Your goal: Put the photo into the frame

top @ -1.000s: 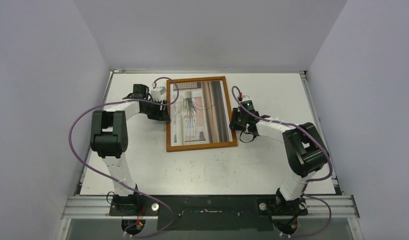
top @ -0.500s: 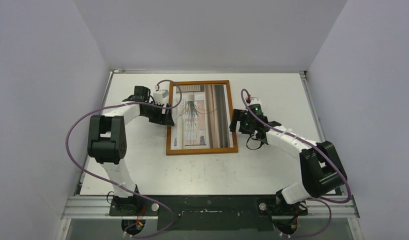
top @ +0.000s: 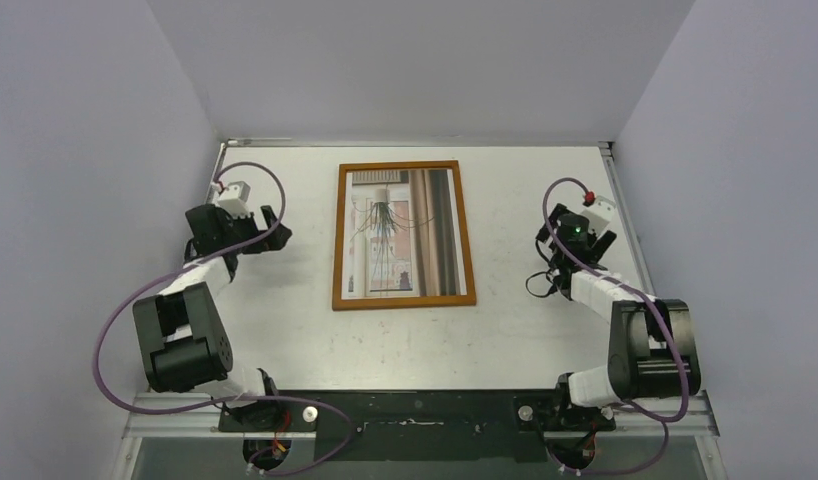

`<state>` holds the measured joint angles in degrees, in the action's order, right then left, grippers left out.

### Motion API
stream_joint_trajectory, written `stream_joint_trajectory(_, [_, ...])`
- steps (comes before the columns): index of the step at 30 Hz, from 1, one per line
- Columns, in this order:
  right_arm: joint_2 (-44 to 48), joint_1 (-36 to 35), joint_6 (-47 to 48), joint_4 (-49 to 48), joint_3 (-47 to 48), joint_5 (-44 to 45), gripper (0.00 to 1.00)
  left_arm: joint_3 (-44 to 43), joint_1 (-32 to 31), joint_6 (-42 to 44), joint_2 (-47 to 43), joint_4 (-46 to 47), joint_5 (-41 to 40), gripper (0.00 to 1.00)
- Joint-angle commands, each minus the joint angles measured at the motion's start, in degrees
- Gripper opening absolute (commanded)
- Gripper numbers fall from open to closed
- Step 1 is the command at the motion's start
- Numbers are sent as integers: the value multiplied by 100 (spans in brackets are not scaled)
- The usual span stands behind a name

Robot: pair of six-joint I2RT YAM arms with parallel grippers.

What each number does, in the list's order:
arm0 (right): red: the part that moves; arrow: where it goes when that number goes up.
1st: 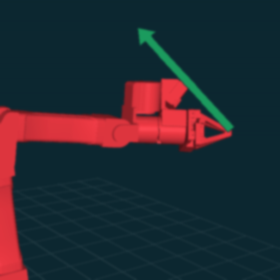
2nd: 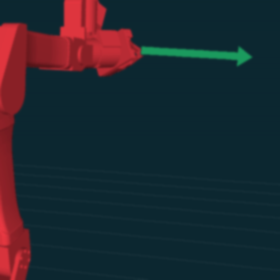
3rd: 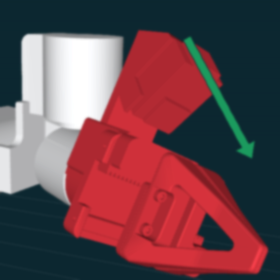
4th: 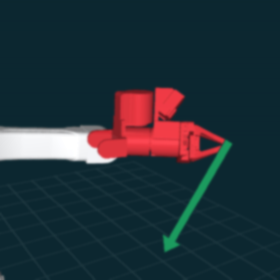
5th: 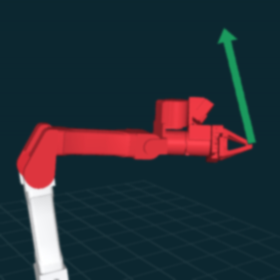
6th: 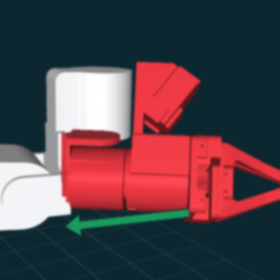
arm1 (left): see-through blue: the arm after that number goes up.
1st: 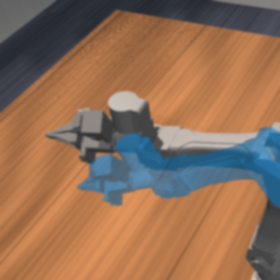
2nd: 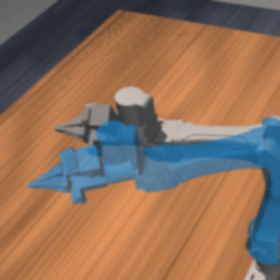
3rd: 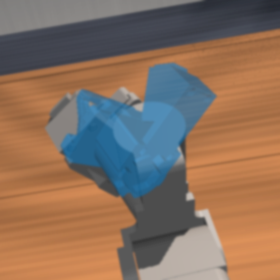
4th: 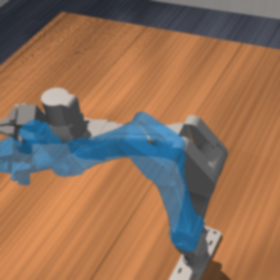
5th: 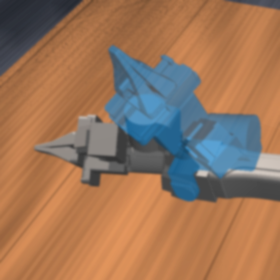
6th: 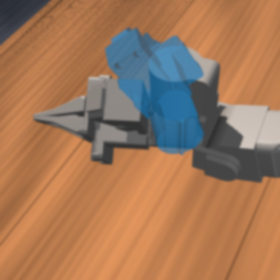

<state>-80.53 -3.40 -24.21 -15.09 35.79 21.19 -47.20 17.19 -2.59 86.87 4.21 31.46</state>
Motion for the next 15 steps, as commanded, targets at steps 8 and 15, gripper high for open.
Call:
stream_joint_trajectory(8, [-462,436,687,-2681,-704,-232,90,2351,-134,-885,-504,4151,-1032,96])
stream_joint_trajectory(15, [-380,488,732,-3842,-1216,-420,90,3724,-1177,-495,-732,6291,-2552,96])
